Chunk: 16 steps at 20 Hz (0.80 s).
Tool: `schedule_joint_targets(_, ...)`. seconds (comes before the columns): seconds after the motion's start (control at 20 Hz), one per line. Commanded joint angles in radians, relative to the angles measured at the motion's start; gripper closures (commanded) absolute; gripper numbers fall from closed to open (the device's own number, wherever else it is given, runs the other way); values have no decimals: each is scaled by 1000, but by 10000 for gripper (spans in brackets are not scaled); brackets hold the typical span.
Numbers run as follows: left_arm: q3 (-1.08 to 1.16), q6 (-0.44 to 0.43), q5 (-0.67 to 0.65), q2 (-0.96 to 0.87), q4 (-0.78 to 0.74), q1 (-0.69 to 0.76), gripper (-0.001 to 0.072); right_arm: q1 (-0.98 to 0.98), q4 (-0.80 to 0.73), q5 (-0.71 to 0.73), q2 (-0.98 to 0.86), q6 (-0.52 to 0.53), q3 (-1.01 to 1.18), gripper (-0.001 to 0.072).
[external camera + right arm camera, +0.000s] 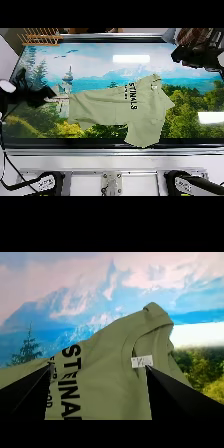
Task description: Fold the clothes and pants, and hang the long-sleeved shirts on hangers.
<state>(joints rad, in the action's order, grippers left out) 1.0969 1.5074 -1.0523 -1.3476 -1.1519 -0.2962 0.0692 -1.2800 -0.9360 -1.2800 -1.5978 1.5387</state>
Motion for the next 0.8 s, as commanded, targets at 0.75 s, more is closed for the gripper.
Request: schedule_joint_targets(0.75, -389, -235, 183, -18, 254, 127, 74, -52, 8, -60, 265, 3, -264, 82)
